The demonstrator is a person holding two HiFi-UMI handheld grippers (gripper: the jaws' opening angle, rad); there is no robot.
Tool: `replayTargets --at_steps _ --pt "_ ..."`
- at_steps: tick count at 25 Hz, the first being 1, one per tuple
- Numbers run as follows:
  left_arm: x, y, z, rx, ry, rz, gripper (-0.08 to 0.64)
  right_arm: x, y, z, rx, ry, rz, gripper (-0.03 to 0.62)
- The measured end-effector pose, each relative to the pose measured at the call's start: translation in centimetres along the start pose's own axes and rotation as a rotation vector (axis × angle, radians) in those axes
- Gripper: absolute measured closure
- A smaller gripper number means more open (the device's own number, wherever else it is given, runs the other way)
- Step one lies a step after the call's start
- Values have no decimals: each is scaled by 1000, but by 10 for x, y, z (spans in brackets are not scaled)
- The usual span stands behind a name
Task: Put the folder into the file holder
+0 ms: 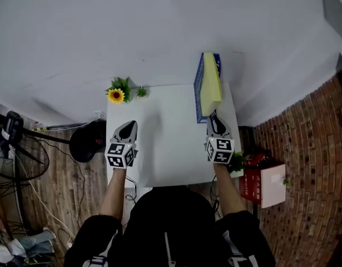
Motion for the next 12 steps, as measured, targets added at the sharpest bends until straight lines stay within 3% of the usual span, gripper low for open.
replayTargets --at_steps 5,12 --pt "-6 -7 22 -16 49 21 537 27 -6 -2 -1 -19 19 583" --pt "-15 -16 50 -39 109 49 537 58 -20 -4 -14 -62 50 583"
Point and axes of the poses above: the fingertips, and each gripper's own axes: x backward along the fingers, z to its right, y out of its underside, the point moved 10 cm from there along x, backward along the fingers, and after that the axes turned 4 degrees about z, right-handed, at the moved point
